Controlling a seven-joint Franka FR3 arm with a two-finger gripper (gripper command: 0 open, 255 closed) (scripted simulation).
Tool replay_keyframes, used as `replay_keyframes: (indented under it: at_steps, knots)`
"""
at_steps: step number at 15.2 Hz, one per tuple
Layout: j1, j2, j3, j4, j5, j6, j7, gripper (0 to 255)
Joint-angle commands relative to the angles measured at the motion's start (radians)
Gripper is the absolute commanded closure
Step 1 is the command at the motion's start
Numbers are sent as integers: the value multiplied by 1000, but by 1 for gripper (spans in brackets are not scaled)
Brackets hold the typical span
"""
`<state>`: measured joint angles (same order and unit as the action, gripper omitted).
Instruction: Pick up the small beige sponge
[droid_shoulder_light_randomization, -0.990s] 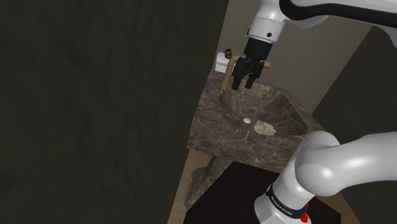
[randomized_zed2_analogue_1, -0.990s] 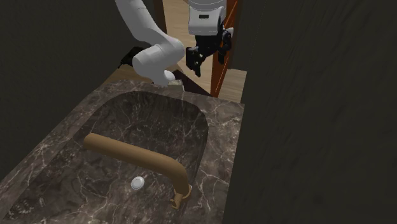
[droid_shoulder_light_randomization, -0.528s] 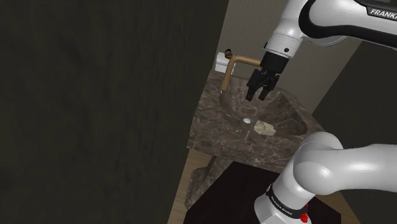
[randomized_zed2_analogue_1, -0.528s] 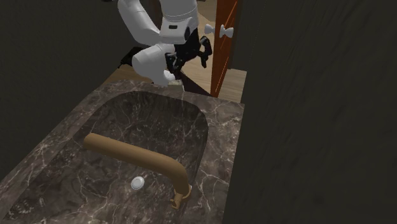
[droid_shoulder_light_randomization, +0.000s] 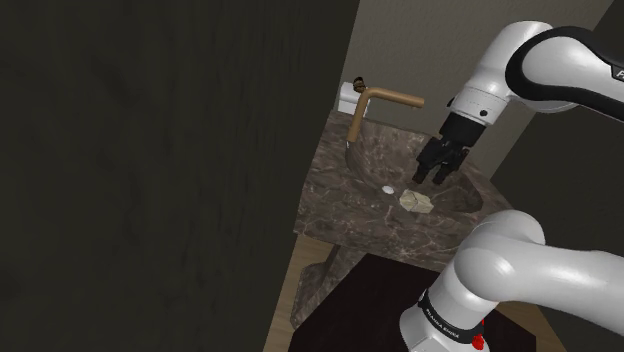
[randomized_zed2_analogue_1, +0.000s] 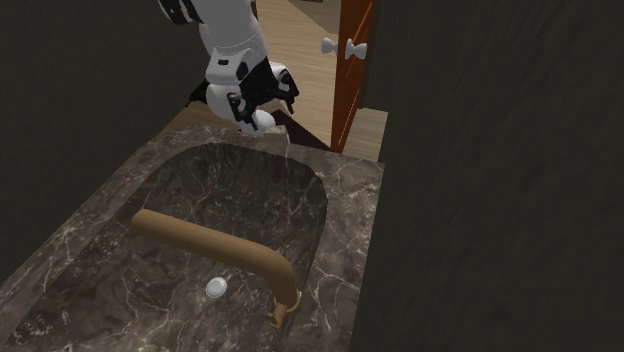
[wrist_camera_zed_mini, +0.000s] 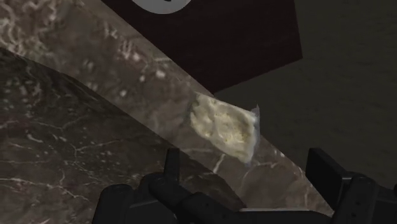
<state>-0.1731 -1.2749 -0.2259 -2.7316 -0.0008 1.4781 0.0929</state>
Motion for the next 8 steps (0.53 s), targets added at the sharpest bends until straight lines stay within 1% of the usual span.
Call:
replay_keyframes:
  at_steps: [1, 6, 8]
  knots:
    - [-11, -25, -8, -33, -6, 8, -3, 0]
    - [-26, -56, -24, -117, -23, 59, -15, 0]
    - [-26, -56, -24, -118, -23, 58, -15, 0]
